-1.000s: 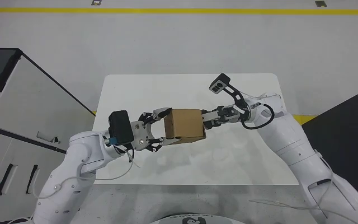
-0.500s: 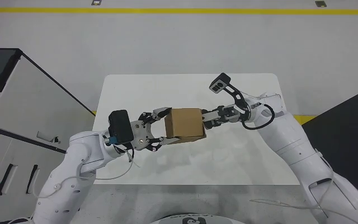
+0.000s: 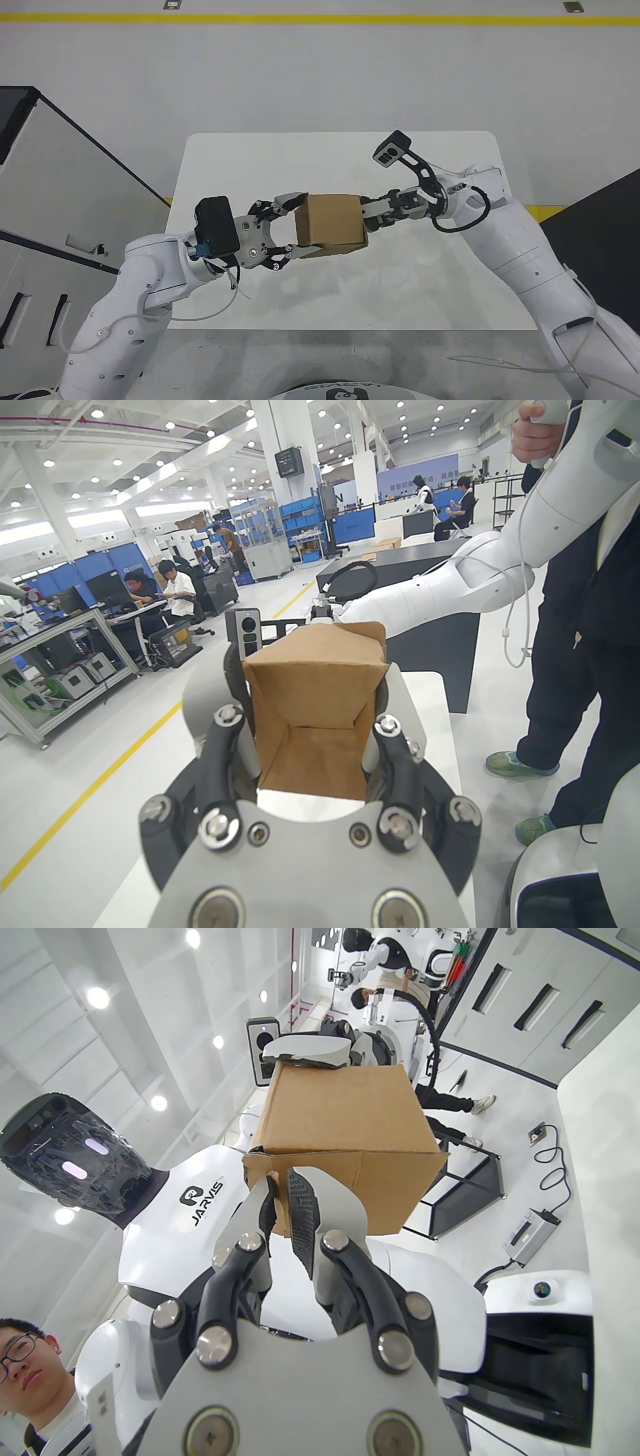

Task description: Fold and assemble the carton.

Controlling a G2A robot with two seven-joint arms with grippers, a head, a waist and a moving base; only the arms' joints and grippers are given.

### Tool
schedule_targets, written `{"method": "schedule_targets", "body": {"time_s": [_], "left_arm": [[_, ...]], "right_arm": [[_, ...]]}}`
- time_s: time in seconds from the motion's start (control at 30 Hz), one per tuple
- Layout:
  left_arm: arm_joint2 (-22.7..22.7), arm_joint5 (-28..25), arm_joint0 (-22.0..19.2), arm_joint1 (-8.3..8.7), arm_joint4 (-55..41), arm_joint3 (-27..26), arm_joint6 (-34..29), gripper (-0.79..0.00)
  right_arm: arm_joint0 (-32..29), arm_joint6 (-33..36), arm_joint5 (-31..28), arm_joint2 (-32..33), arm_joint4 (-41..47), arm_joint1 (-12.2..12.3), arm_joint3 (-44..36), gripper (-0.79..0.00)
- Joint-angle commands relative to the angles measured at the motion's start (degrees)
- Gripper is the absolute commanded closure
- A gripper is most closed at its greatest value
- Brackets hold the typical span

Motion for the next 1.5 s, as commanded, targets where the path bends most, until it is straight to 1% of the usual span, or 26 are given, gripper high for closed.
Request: {"method": "schedule_targets", "body": {"time_s": [0.0, 0.07, 0.13, 0.17, 0.23, 0.27, 0.3, 0.33, 0.43, 0.47, 0.5, 0.53, 0.57, 0.6, 0.63, 0.73, 0.8, 0.83, 0.87, 1.13, 1.23, 1.3, 1.33, 1.37, 1.47], "left_arm": [[0.03, 0.02, -0.02, 0.0, 0.01, 0.0, 0.0, -0.582], [0.04, 0.04, -0.04, 0.01, 0.09, -0.02, -0.08, -0.653], [0.04, 0.06, -0.03, 0.01, 0.08, -0.04, -0.09, -0.662], [0.05, 0.06, -0.02, 0.01, 0.04, -0.04, -0.06, -0.656], [0.07, 0.07, -0.02, 0.01, 0.0, -0.02, -0.01, -0.591], [0.07, 0.07, -0.03, 0.01, 0.01, -0.02, -0.01, -0.573], [0.09, 0.08, -0.03, 0.01, 0.01, -0.02, -0.01, -0.502], [0.1, 0.09, -0.03, 0.01, 0.02, -0.02, -0.01, -0.379], [0.13, 0.11, -0.04, 0.02, 0.03, -0.02, -0.01, -0.256], [0.14, 0.12, -0.04, 0.02, 0.04, -0.02, 0.0, -0.234], [0.15, 0.13, -0.04, 0.02, 0.05, -0.01, 0.01, -0.175], [0.16, 0.13, -0.05, 0.02, 0.05, 0.0, 0.01, -0.145], [0.16, 0.13, -0.06, 0.02, 0.05, 0.0, 0.02, -0.089], [0.16, 0.18, -0.07, 0.02, 0.06, 0.03, 0.03, -0.012], [0.16, 0.26, -0.06, 0.02, 0.06, 0.04, 0.04, 0.0], [0.1, 0.34, -0.11, 0.02, 0.01, 0.15, 0.14, 0.0], [0.01, 0.32, -0.12, 0.02, -0.08, 0.24, 0.22, 0.0], [-0.07, 0.35, -0.15, 0.03, -0.06, 0.22, 0.3, 0.0], [-0.12, 0.31, -0.16, 0.03, -0.05, 0.25, 0.35, 0.0], [-0.33, 0.36, -0.11, 0.04, -0.5, 0.36, 0.7, 0.0], [-0.35, 0.35, -0.1, 0.04, -0.54, 0.33, 0.67, 0.0], [-0.38, 0.35, -0.13, 0.04, -0.39, 0.29, 0.68, 0.0], [-0.37, 0.35, -0.13, 0.04, -0.36, 0.3, 0.71, 0.0], [-0.38, 0.35, -0.13, 0.05, -0.28, 0.3, 0.67, 0.0], [-0.37, 0.51, -0.06, 0.04, -0.29, 0.32, 0.6, 0.0]], "right_arm": [[0.04, 0.0, -0.11, -0.07, 0.18, 0.02, 0.03, -0.055], [0.09, 0.0, -0.17, -0.16, 0.3, 0.05, 0.07, -0.055], [0.16, 0.0, -0.21, -0.25, 0.36, 0.08, 0.11, -0.052], [0.19, 0.0, -0.23, -0.29, 0.4, 0.09, 0.12, -0.052], [0.26, 0.0, -0.21, -0.41, 0.42, 0.11, 0.11, -0.055], [0.3, 0.0, -0.21, -0.46, 0.44, 0.13, 0.12, -0.055], [0.33, 0.0, -0.24, -0.52, 0.48, 0.13, 0.14, -0.058], [0.36, 0.0, -0.23, -0.6, 0.47, 0.14, 0.12, -0.058], [0.46, 0.0, -0.32, -0.81, 0.59, 0.15, 0.14, -0.055], [0.49, 0.0, -0.33, -0.91, 0.66, 0.14, 0.09, -0.055], [0.57, 0.0, -0.37, -1.0, 0.66, 0.13, 0.07, -0.058], [0.61, 0.0, -0.41, -1.04, 0.69, 0.12, 0.03, -0.058], [0.66, 0.0, -0.41, -1.1, 0.77, 0.11, 0.02, -0.058], [0.74, 0.0, -0.41, -1.16, 0.76, 0.09, 0.02, -0.058], [0.83, 0.0, -0.41, -1.24, 0.64, 0.08, 0.05, -0.055], [1.03, 0.0, -0.41, -1.26, 0.62, 0.05, 0.18, -0.058], [1.07, 0.0, -0.41, -1.12, 0.7, 0.03, 0.37, -0.074], [1.06, 0.0, -0.41, -1.02, 0.66, 0.03, 0.55, -0.102], [1.04, 0.0, -0.41, -0.93, 0.68, 0.03, 0.69, -0.105], [0.94, 0.0, -0.41, -0.14, -0.75, 0.14, 1.52, -0.095], [0.81, 0.0, -0.33, 0.03, -1.08, 0.15, 1.42, -0.111], [0.67, 0.0, -0.32, 0.08, -0.84, 0.13, 1.27, -0.163], [0.58, 0.0, -0.31, 0.11, -0.61, 0.13, 1.19, -0.237], [0.52, 0.0, -0.35, 0.16, -0.45, 0.13, 1.13, -0.274], [0.31, 0.0, -0.27, 0.43, 0.11, 0.19, 1.13, -0.348]]}}
